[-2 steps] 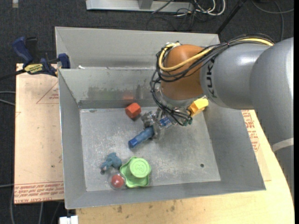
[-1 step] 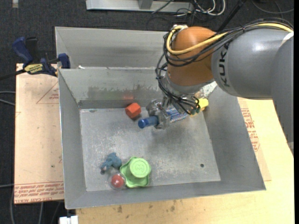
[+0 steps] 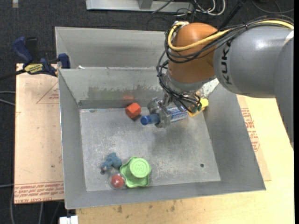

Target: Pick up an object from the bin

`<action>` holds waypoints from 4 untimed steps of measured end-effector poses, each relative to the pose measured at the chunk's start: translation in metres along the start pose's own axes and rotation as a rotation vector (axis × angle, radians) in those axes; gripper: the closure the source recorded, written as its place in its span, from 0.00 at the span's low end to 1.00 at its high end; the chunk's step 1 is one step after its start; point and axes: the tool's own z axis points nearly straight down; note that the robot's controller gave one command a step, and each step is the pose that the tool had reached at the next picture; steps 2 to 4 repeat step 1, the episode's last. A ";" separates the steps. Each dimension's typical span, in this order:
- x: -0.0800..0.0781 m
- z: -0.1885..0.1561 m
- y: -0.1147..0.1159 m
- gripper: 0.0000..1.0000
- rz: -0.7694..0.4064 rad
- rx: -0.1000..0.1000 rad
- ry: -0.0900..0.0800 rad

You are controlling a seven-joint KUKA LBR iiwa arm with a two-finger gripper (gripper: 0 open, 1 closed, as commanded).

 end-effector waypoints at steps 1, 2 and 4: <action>-0.001 -0.009 0.000 1.00 0.002 -0.001 0.001; -0.001 -0.009 0.000 1.00 0.002 -0.001 0.001; -0.001 -0.009 0.000 1.00 0.002 -0.001 0.001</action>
Offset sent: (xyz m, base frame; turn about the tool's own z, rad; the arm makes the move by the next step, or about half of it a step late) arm 0.0000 0.0000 0.0094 0.0000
